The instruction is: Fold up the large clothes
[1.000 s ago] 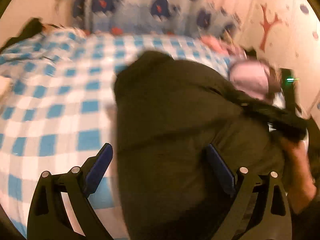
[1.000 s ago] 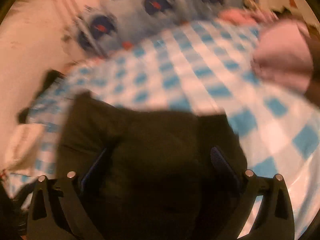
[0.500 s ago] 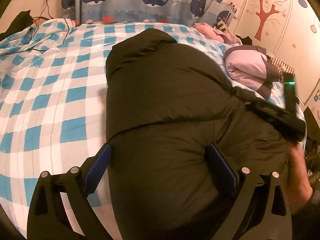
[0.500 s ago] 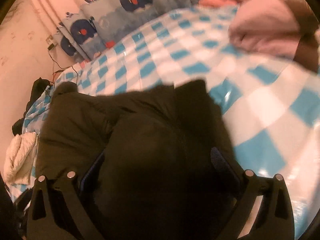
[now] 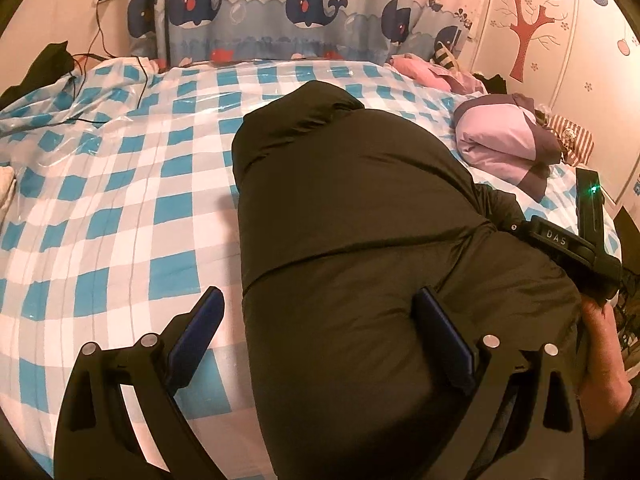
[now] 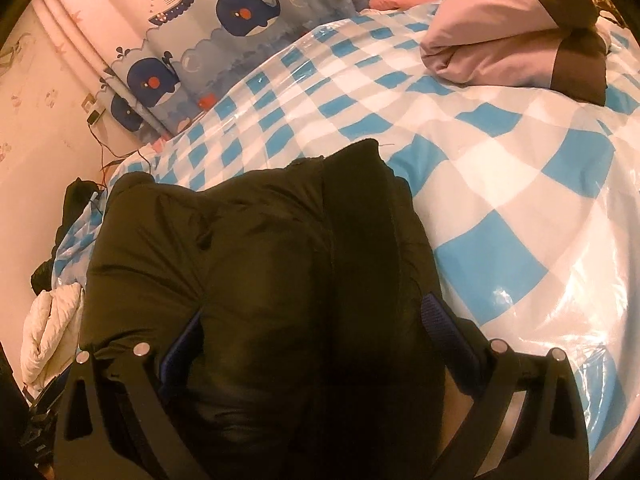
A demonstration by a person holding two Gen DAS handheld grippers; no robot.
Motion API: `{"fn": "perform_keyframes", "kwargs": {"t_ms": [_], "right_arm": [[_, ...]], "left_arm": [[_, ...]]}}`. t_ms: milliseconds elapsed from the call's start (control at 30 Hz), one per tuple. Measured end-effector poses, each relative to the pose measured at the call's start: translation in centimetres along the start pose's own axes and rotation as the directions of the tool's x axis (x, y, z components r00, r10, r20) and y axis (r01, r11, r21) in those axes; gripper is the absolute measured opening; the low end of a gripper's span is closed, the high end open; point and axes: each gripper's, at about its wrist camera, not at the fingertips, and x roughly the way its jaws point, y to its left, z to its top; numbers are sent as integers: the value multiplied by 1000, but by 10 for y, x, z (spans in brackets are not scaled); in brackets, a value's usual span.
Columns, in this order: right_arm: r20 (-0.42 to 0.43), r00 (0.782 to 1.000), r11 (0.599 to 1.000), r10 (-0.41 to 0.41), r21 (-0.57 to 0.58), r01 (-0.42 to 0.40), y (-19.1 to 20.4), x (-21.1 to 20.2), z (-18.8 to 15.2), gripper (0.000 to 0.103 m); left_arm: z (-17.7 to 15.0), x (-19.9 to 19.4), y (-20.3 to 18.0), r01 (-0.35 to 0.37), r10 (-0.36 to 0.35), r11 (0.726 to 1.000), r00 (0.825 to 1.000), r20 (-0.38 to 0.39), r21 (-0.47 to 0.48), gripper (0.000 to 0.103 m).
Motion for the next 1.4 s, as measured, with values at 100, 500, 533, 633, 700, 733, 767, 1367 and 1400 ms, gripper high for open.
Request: {"fn": "perform_keyframes", "kwargs": {"t_ms": [100, 500, 533, 633, 700, 733, 767, 1367, 1400], "right_arm": [[2, 1000, 1000, -4, 1, 4, -1, -1, -1, 96], [52, 996, 996, -75, -40, 77, 5, -17, -4, 96], [49, 997, 997, -68, -23, 69, 3, -17, -5, 96], [22, 999, 999, -28, 41, 27, -5, -13, -8, 96], [-7, 1000, 995, 15, 101, -14, -14, -9, -11, 96], [-11, 1000, 993, 26, 114, -25, -16, -10, -10, 96], [-20, 999, 991, 41, 129, -38, -17, -9, -10, 96], [-169, 840, 857, 515, 112, -503, 136, 72, -35, 97], [-190, 824, 845, 533, 80, -529, 163, 80, -40, 97]], "left_arm": [[-1, 1, 2, -5, 5, 1000, 1000, 2, 8, 92], [7, 1, 91, 168, -161, 927, 986, 48, -334, 92], [4, 10, 109, 207, -213, 890, 976, 31, -407, 92], [-13, 49, 148, 315, -396, 742, 918, -8, -592, 92], [-20, 67, 149, 339, -455, 694, 890, -21, -635, 92], [-23, 76, 146, 361, -491, 676, 871, -27, -643, 92], [-25, 85, 140, 401, -547, 644, 837, -27, -651, 93], [0, -73, 96, 312, -293, 927, 949, 117, -208, 94], [-2, -86, 108, 268, -248, 940, 962, 117, -209, 94]]}}
